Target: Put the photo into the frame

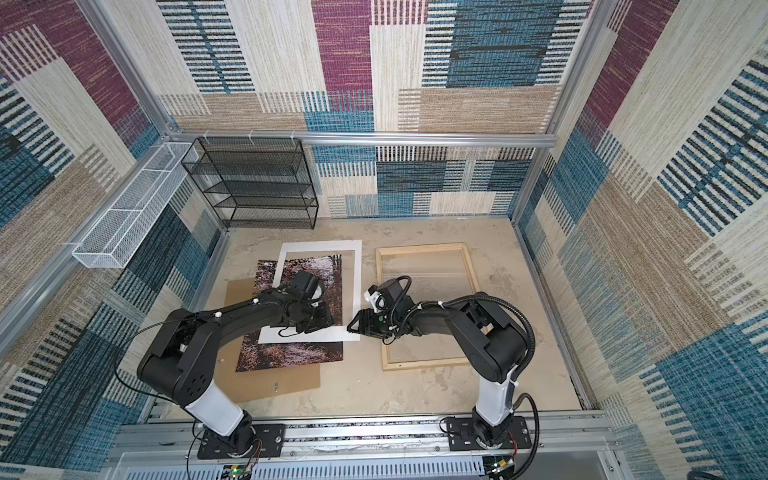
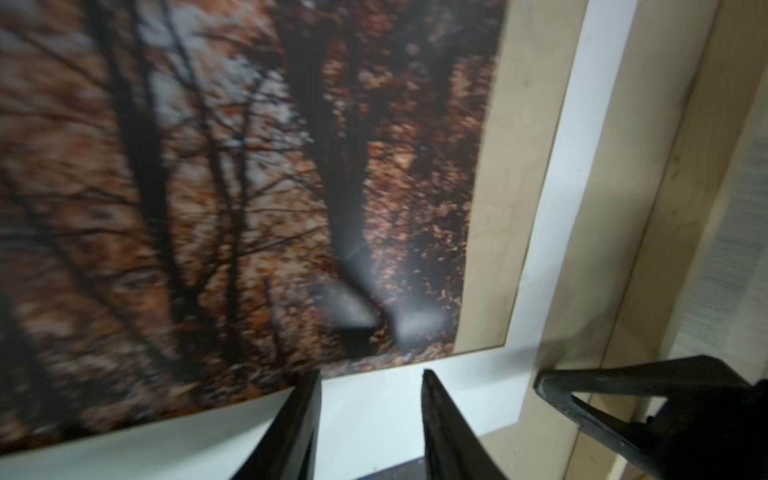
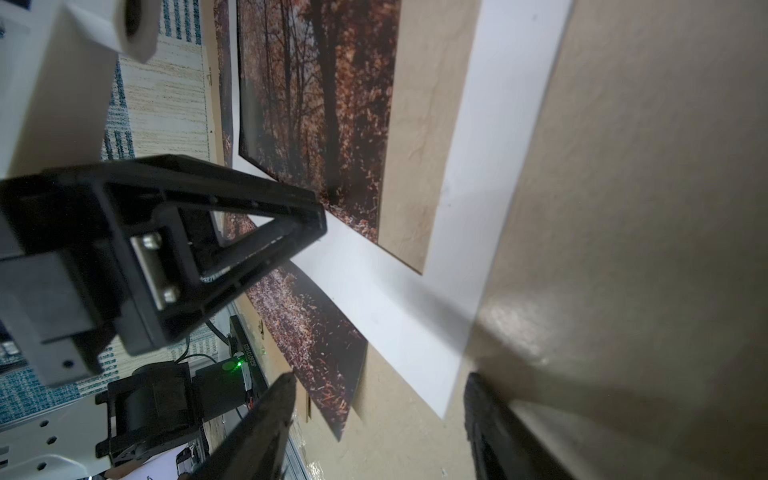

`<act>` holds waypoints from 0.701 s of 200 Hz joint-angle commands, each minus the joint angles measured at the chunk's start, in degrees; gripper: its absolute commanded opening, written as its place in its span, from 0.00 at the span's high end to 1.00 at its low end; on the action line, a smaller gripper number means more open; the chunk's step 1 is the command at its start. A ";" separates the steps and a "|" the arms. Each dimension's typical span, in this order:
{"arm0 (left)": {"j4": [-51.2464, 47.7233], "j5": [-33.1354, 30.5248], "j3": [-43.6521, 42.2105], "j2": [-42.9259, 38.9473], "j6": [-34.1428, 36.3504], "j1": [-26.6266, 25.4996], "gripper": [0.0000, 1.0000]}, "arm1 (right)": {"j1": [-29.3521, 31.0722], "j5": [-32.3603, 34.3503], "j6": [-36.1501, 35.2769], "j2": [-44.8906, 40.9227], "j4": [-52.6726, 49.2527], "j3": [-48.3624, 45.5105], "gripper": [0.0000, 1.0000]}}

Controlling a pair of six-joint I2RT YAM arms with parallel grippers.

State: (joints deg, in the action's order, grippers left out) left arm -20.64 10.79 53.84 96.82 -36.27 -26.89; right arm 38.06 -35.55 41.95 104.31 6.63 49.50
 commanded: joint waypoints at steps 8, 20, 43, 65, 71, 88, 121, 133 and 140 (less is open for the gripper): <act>0.60 1.26 0.05 3.77 -2.59 -0.97 0.58 | 0.05 1.66 2.08 -0.24 -1.04 -1.13 0.33; 0.40 1.04 0.05 4.92 -2.50 -0.94 0.59 | 0.05 2.27 2.96 -0.64 -1.01 -1.65 0.34; 0.45 0.60 -0.09 5.97 -2.31 -0.92 0.59 | 0.04 3.72 4.39 -1.98 -0.66 -3.07 0.34; 0.28 0.42 -0.21 6.59 -2.21 -0.96 0.59 | -0.16 5.52 3.92 -3.10 -1.66 -3.07 0.33; 0.18 0.33 -0.34 6.55 -2.22 -0.97 0.60 | -0.25 5.81 3.53 -3.13 -2.06 -2.78 0.33; -0.68 -0.66 -1.37 5.58 -2.39 -0.97 0.60 | -0.91 7.16 1.63 -2.87 -3.73 -1.43 0.33; -1.98 -2.86 -5.13 1.52 -3.34 -0.98 0.60 | -1.35 7.69 -2.92 -0.01 -6.52 2.62 0.34; -2.15 -3.37 -6.47 0.33 -3.84 -0.96 0.60 | -1.41 7.54 -4.01 0.81 -6.85 3.85 0.34; -2.36 -3.72 -7.19 -0.24 -3.98 -0.97 0.60 | -1.41 7.32 -4.44 1.28 -7.06 4.43 0.34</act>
State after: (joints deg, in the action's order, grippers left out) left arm -9.85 12.45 49.52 97.06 -37.71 -27.90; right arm 36.64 -30.06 41.04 104.14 2.72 52.23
